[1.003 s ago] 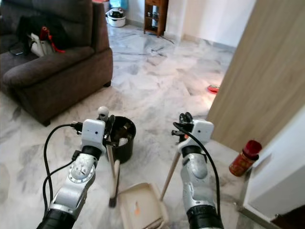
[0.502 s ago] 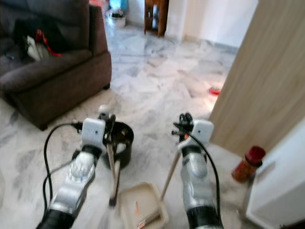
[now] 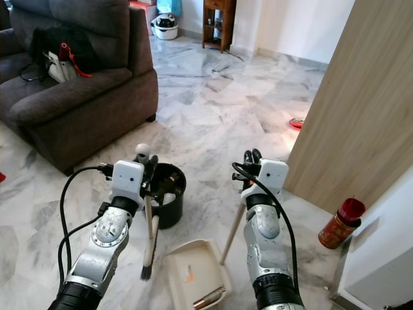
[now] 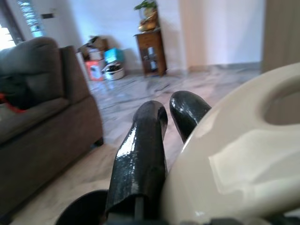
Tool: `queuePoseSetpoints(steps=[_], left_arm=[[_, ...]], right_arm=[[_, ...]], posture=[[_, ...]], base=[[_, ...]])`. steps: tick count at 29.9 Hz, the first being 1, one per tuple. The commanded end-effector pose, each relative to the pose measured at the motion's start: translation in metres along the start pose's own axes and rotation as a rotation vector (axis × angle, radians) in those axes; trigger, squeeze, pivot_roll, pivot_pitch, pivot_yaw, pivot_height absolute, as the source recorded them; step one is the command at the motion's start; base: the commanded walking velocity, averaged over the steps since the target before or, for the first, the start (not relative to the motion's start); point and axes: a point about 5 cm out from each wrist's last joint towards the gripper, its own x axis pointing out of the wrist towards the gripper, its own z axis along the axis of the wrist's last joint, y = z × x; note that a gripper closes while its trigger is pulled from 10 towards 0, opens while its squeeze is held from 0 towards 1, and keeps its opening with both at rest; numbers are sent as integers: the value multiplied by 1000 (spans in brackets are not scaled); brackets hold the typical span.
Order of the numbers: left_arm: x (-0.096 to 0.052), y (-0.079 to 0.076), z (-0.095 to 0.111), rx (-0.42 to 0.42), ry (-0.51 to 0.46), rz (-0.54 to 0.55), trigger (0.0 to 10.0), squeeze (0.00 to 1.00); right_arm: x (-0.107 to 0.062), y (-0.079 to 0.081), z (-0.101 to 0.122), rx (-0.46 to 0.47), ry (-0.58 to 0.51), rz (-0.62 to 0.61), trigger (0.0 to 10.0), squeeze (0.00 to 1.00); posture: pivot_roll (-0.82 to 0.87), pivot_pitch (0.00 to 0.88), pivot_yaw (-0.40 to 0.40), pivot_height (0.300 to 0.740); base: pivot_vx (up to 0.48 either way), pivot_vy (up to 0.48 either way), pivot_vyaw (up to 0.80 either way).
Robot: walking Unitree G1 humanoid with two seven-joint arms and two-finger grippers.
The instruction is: Sweep floor
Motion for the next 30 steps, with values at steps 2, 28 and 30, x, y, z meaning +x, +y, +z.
queuePoseSetpoints(steps=[2,28,30], left_arm=[[0,-5,6,12,-29,-33,10000,0],[-2,-17,5,12,-20,-119,10000,0],[-2,-17,5,12,-20,-117,10000,0]], right_arm=[[12,-3,20,-13,-91,-41,10000,0],[47,-50,74,79,-259,-488,10000,0],[49,-57,82,121,-280,-537,10000,0]], posture=[[62,0,-10,740],[69,0,-4,740],[68,0,-3,740]], base=[[0,0,0],[0,0,0],[0,0,0]])
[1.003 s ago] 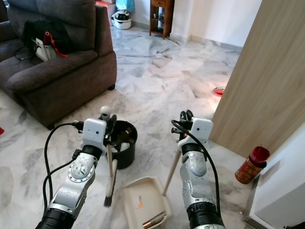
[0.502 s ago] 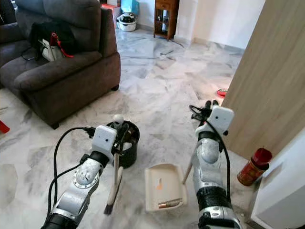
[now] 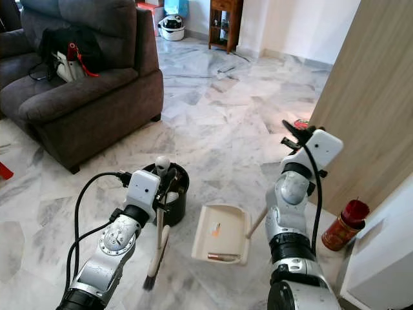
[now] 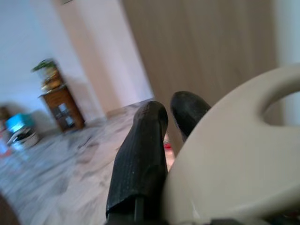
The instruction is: Sweep floor
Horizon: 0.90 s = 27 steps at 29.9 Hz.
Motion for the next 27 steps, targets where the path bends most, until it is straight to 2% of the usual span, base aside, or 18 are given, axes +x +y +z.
queuePoseSetpoints(steps=[1,11,12,22,27], left_arm=[[4,2,9,18,-38,2,10000,0],[5,3,11,17,-43,8,10000,0],[6,3,11,17,-43,9,10000,0],[7,5,12,16,-45,19,10000,0],[7,6,14,15,-48,30,10000,0]], right_arm=[[11,2,21,75,-74,-40,10000,0],[21,-7,38,171,-115,-123,10000,0],[23,-8,41,209,-123,-134,10000,0],[28,-10,51,327,-127,-172,10000,0],[29,-9,56,420,-124,-180,10000,0]], posture=[[67,0,-2,740],[67,0,0,740],[66,0,1,740],[69,0,3,740],[68,0,3,740]], base=[[0,0,0],[0,0,0],[0,0,0],[0,0,0],[0,0,0]])
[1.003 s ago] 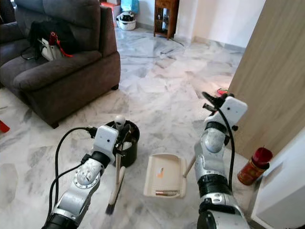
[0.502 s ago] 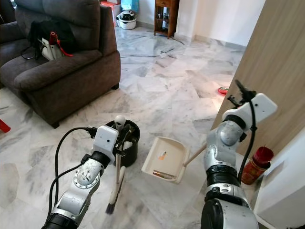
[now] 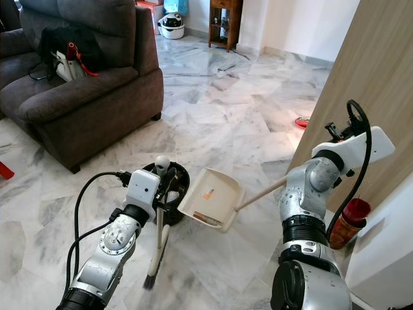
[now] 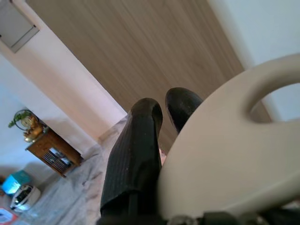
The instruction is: Sweep floor
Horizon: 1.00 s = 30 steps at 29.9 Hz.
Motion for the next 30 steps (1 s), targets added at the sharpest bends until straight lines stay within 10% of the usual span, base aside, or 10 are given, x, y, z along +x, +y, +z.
queuePoseSetpoints(steps=[1,30], left_arm=[[6,4,14,16,-50,16,10000,0],[6,6,16,16,-61,51,10000,0]], right_arm=[[6,17,24,131,-75,16,10000,0],[2,31,21,205,-18,121,10000,0]], posture=[[68,0,3,740],[72,0,-4,740]], base=[[0,0,0],[155,0,0]])
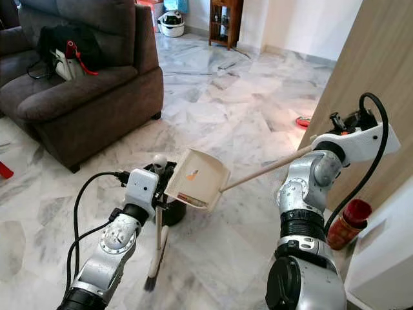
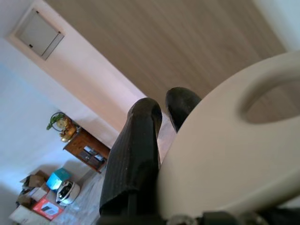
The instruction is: Sweep floor
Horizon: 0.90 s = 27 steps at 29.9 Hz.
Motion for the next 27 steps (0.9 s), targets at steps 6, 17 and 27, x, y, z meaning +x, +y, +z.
queuePoseSetpoints(steps=[6,17,27], left_arm=[[5,4,16,21,-70,20,10000,0],[6,4,16,19,-71,21,10000,0],[6,4,17,18,-70,25,10000,0]], right_arm=[[3,19,13,62,-43,61,10000,0],[1,21,11,61,-32,83,10000,0],[1,22,9,61,-22,97,10000,0]], posture=[[72,0,-7,740],[74,0,-7,740],[76,0,-9,740]], base=[[320,0,0],[328,0,0],[332,0,0]])
